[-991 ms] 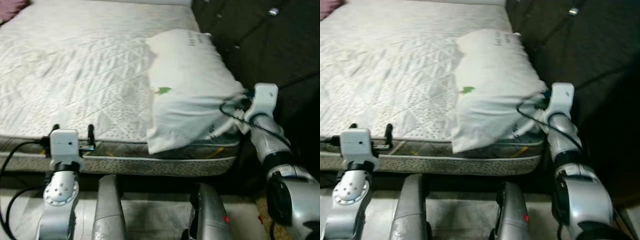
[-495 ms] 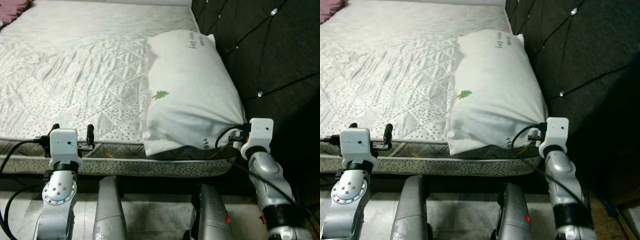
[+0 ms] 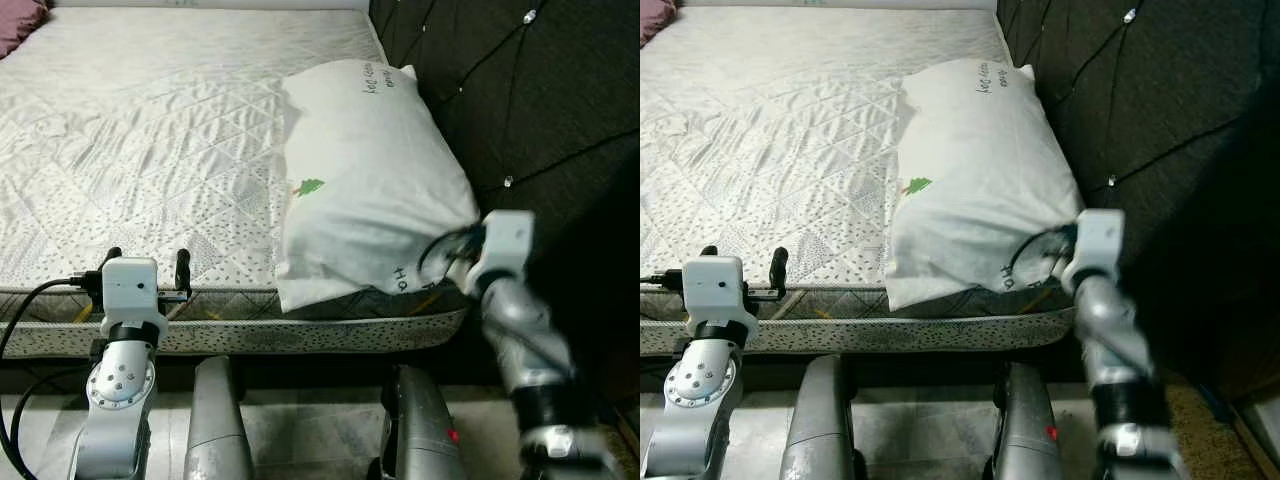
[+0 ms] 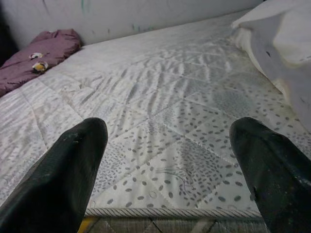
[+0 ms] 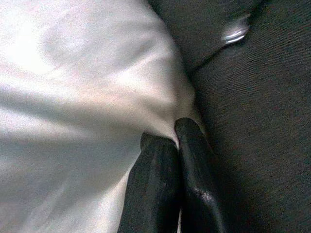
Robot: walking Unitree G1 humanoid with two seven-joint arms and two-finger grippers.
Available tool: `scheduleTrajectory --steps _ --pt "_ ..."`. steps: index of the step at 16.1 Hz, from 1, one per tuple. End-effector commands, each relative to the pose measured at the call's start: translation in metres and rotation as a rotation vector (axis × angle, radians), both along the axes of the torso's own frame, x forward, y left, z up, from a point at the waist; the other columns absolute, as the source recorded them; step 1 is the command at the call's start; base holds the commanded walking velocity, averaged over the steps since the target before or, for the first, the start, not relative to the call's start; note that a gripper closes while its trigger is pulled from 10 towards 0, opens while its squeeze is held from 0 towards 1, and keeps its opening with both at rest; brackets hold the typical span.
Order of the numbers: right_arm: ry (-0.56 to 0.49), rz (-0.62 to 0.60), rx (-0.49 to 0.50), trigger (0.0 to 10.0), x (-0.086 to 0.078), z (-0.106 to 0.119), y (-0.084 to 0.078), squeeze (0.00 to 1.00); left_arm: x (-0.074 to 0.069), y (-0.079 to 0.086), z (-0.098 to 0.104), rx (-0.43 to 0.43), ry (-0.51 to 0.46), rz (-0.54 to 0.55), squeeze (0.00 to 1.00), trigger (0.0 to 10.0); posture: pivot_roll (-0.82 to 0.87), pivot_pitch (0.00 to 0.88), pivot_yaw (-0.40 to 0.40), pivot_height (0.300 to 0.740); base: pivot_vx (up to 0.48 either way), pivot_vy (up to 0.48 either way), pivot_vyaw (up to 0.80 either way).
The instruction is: Clean up the room
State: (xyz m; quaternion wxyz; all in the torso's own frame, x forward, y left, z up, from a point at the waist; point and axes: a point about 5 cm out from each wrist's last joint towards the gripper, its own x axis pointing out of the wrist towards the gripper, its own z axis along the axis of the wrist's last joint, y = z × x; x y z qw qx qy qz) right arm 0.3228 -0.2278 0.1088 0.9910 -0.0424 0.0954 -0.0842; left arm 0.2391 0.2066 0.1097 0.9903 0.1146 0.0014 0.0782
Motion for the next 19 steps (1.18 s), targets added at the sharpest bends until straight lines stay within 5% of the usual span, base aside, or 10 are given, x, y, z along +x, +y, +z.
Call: scheduleTrajectory --steps 1,2,4,5,6,7,17,19 --pt "-0.026 -0.107 -0.023 0.0 0.002 0.011 -0.026 0.0 0.002 0.003 0.0 0.012 0.003 0.008 0.0 10.0 0.06 0.0 -0.023 0.521 0.0 0.0 0.0" --pt "-0.035 -0.177 -0.05 0.0 0.003 0.019 -0.048 0.0 0.002 0.004 -0.001 0.011 0.004 0.012 0.0 10.0 0.06 0.0 -0.026 0.521 0.0 0.0 0.0" --pt "-0.029 -0.19 -0.051 0.0 0.001 0.021 -0.058 0.0 0.0 0.002 -0.003 0.005 0.009 0.013 0.0 10.0 0.05 0.0 -0.029 0.521 0.0 0.0 0.0" --pt "-0.017 -0.181 -0.062 3.1 -0.002 0.018 -0.059 0.0 -0.001 0.0 -0.004 0.001 0.011 0.012 0.0 10.0 0.05 0.0 -0.029 0.521 0.0 0.0 0.0" --pt "-0.018 -0.16 -0.032 10.0 -0.003 0.014 -0.054 0.0 -0.001 -0.001 -0.004 -0.003 0.012 0.011 0.0 10.0 0.05 0.0 -0.027 0.521 0.0 0.0 0.0" --pt "-0.005 -0.125 -0.005 10.0 -0.007 0.006 -0.045 1.0 -0.001 -0.002 -0.005 -0.005 0.014 0.008 0.0 10.0 0.04 0.0 -0.025 0.521 0.0 0.0 0.0" --pt "-0.128 0.046 0.097 10.0 -0.037 -0.005 0.017 1.0 0.012 -0.005 0.002 -0.017 -0.027 0.008 0.0 10.0 0.03 0.0 -0.019 0.521 0.0 0.0 0.0" --pt "-0.142 0.132 0.186 10.0 -0.041 -0.006 0.041 1.0 0.022 -0.007 0.004 -0.016 -0.049 0.0 0.0 10.0 0.01 0.0 -0.008 0.521 0.0 0.0 0.0"
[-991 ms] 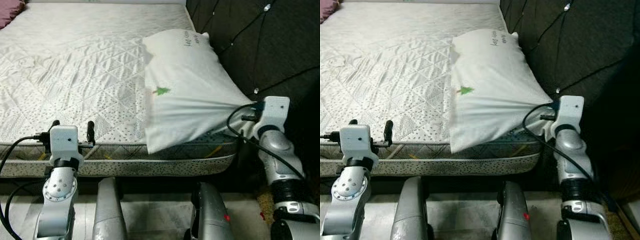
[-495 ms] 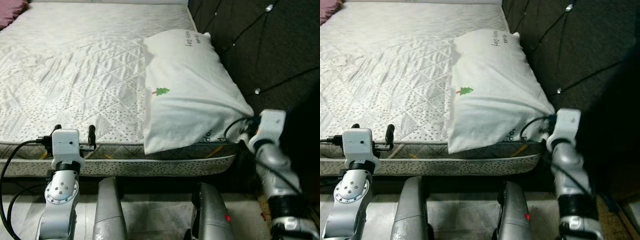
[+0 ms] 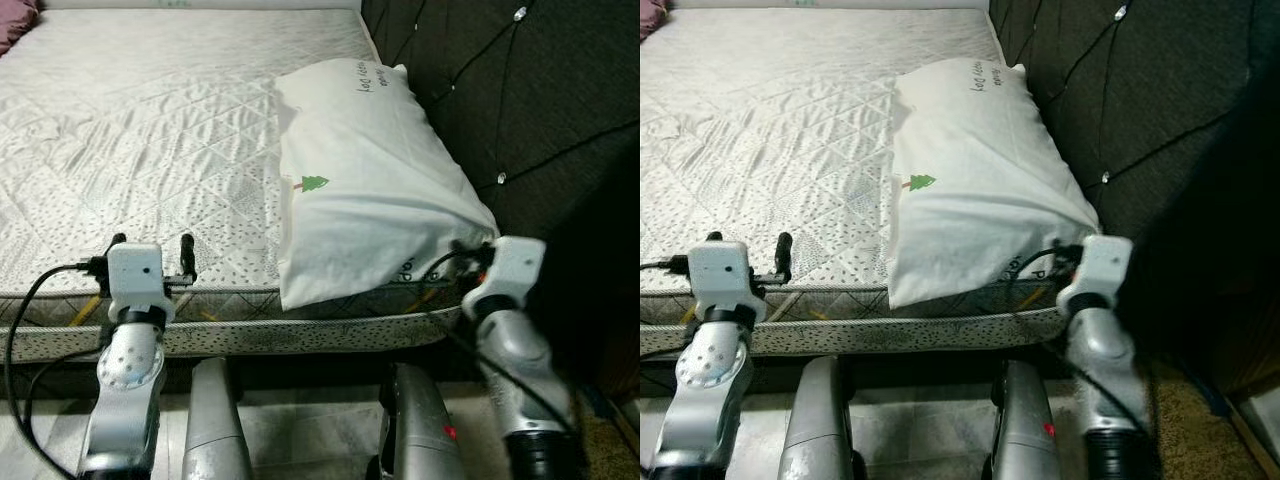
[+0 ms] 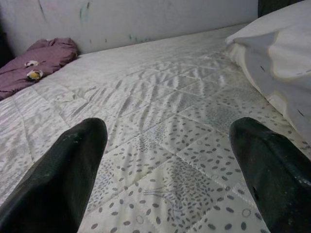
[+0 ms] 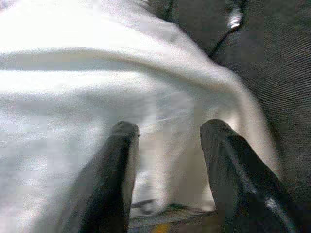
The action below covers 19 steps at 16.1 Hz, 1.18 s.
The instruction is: Clean up the room
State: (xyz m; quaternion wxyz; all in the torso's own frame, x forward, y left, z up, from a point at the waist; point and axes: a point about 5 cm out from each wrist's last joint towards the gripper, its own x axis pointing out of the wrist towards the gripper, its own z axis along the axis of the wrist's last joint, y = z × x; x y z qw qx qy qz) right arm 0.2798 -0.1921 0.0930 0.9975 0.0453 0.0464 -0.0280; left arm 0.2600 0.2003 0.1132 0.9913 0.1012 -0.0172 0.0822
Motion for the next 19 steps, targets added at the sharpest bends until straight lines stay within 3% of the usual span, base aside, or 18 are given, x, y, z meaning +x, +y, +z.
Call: scheduleTrajectory --steps 1,3,8,9,10,19 --pt "-0.046 0.048 0.024 10.0 0.001 0.01 0.008 1.0 0.002 -0.002 0.001 0.005 -0.012 -0.002 0.0 10.0 0.01 0.0 -0.009 0.521 0.0 0.0 0.0" --pt "-0.109 0.148 0.037 10.0 0.005 0.022 0.027 1.0 0.012 -0.002 0.005 -0.013 -0.044 0.01 0.0 10.0 0.01 0.0 -0.011 0.54 0.0 0.0 0.0" --pt "-0.139 0.134 0.054 10.0 0.017 0.031 0.024 1.0 0.02 -0.006 0.004 -0.031 -0.056 0.002 0.0 10.0 -0.01 0.0 0.006 0.599 0.0 0.0 0.0" --pt "-0.14 0.143 0.053 10.0 0.017 0.031 0.024 0.87 0.022 -0.007 0.004 -0.032 -0.057 -0.003 0.0 10.0 -0.01 0.0 0.007 0.608 0.0 0.0 0.0" --pt "-0.143 0.134 0.04 10.0 0.018 0.032 0.023 0.01 0.024 -0.007 0.005 -0.03 -0.062 -0.005 0.0 10.0 -0.02 0.0 0.007 0.618 0.0 0.0 0.0" --pt "-0.13 0.111 0.044 10.0 0.02 0.029 0.024 0.0 0.027 0.005 0.005 -0.006 -0.056 0.012 0.0 10.0 0.0 0.0 0.005 0.711 0.0 0.0 0.0"
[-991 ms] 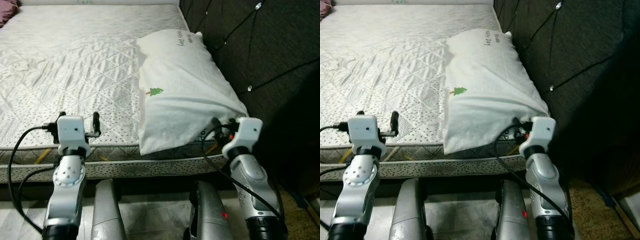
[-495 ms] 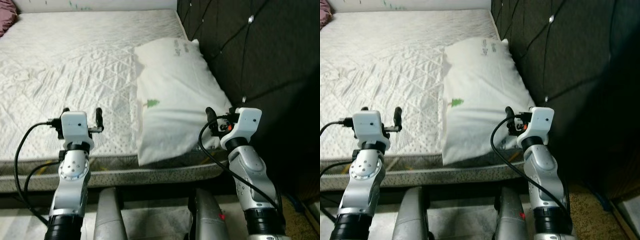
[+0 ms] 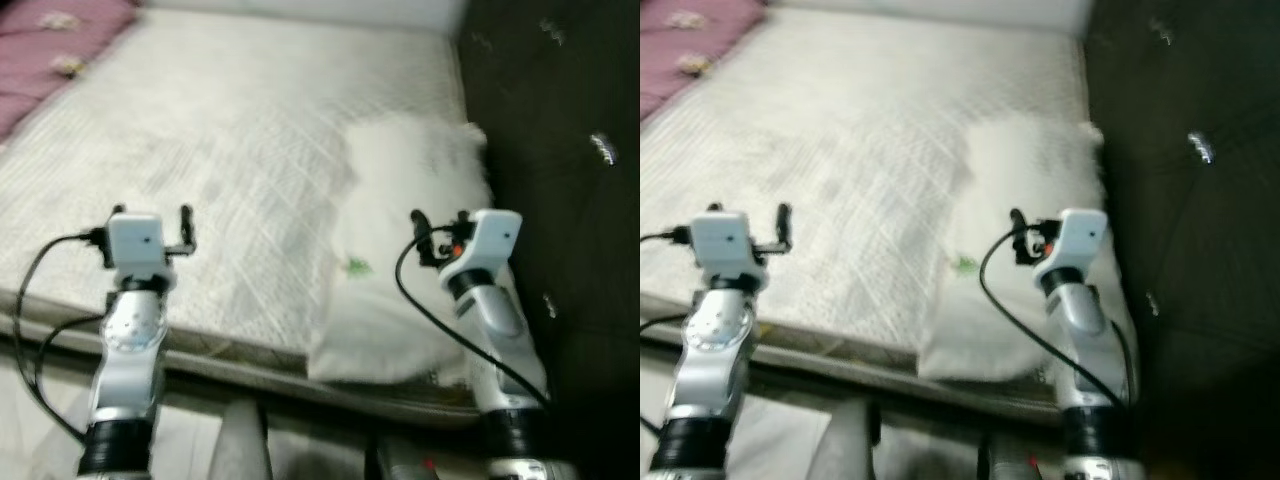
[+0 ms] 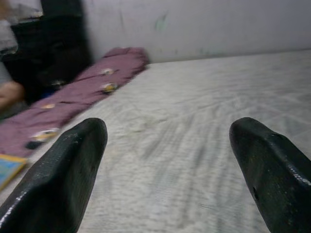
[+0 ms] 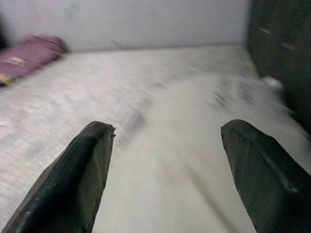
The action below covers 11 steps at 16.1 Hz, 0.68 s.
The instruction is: Clean up the room
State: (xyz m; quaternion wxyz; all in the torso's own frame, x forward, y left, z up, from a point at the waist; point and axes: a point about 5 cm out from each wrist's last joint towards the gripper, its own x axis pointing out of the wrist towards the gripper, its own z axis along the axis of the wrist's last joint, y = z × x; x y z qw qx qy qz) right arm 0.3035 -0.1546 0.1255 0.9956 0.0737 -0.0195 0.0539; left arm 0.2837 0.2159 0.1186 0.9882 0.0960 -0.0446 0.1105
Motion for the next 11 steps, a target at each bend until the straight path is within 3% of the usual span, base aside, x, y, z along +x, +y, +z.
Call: scheduleTrajectory --steps 1,5,11 --pt "0.009 -0.047 -0.017 10.0 -0.005 -0.003 -0.013 0.0 0.005 -0.012 -0.003 -0.016 0.015 -0.035 0.0 10.0 -0.01 0.0 0.012 0.72 0.0 0.0 0.0" --pt "0.021 -0.082 -0.035 10.0 -0.012 -0.005 -0.024 0.0 0.003 -0.026 -0.012 -0.051 0.061 -0.07 0.0 10.0 -0.05 0.0 0.019 0.74 0.0 0.0 0.0" --pt "0.024 -0.099 -0.035 10.0 -0.01 -0.002 -0.026 0.0 0.006 -0.027 -0.01 -0.089 0.06 -0.066 0.0 10.0 -0.04 0.0 0.009 0.74 0.0 0.0 0.0"
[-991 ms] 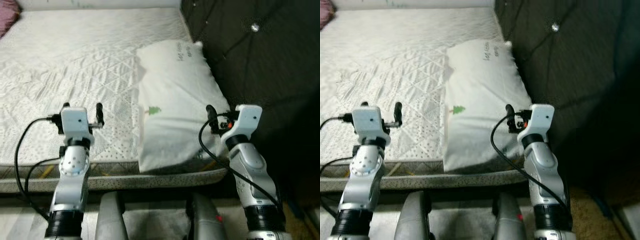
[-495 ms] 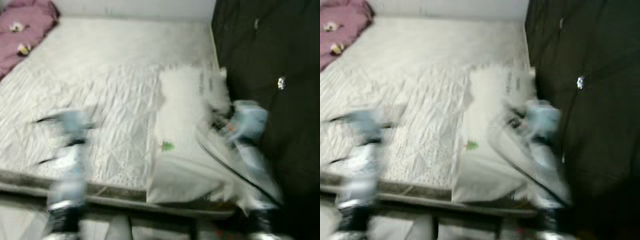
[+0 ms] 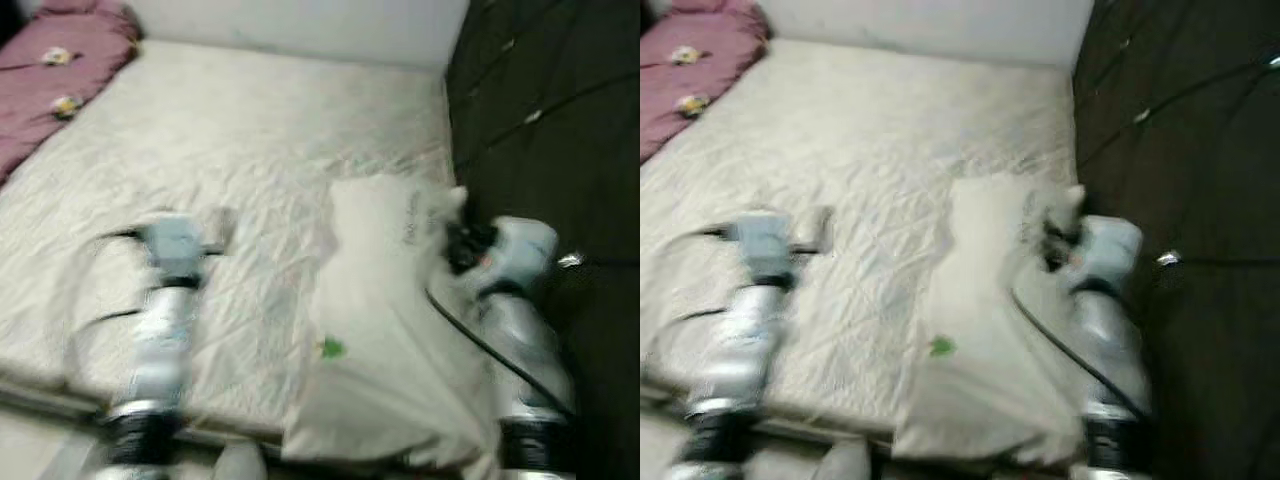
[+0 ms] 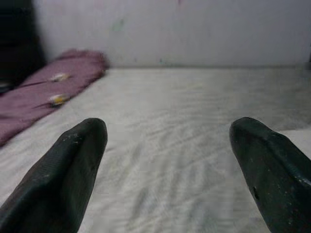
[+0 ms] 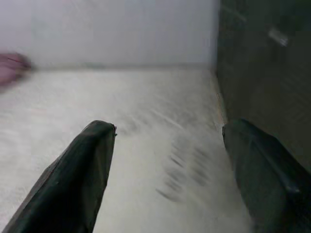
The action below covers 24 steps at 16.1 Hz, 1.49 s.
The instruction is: Clean up the room
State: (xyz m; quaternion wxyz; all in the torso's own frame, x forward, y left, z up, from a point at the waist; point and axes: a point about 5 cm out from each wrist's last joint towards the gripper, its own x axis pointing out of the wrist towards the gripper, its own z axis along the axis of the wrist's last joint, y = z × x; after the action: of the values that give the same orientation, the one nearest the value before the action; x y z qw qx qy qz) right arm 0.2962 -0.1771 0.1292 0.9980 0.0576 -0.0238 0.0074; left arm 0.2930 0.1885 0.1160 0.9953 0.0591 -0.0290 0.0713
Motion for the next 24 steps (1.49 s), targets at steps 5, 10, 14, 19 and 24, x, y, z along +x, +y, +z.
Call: scheduleTrajectory --steps 5,10,14,19,24 --pt "0.049 -0.02 -0.008 10.0 -0.006 -0.0101 -0.0044 0.0 -0.0065 -0.0036 -0.0107 -0.023 0.041 -0.01 0.0 10.0 -0.04 0.0 0.012 0.74 0.0 0.471 -0.08" --pt "0.052 -0.017 -0.015 10.0 -0.0052 -0.0103 -0.0044 0.0 -0.0068 -0.0047 -0.0105 -0.029 0.039 -0.009 0.0 10.0 -0.04 0.0 0.004 0.74 0.0 0.48 0.0" --pt "0.052 -0.017 -0.015 10.0 -0.0052 -0.0103 -0.0044 0.0 -0.0068 -0.0047 -0.0105 -0.029 0.039 -0.009 0.0 10.0 -0.04 0.0 0.004 0.74 0.0 0.48 0.0" --pt "0.052 -0.017 -0.015 10.0 -0.0052 -0.0103 -0.0044 0.0 -0.0068 -0.0047 -0.0105 -0.029 0.039 -0.009 0.0 10.0 -0.04 0.0 0.004 0.74 0.0 0.48 0.0" --pt "0.052 -0.017 -0.015 10.0 -0.0052 -0.0103 -0.0044 0.0 -0.0068 -0.0047 -0.0105 -0.029 0.039 -0.009 0.0 10.0 -0.04 0.0 0.004 0.74 0.0 0.48 0.0"
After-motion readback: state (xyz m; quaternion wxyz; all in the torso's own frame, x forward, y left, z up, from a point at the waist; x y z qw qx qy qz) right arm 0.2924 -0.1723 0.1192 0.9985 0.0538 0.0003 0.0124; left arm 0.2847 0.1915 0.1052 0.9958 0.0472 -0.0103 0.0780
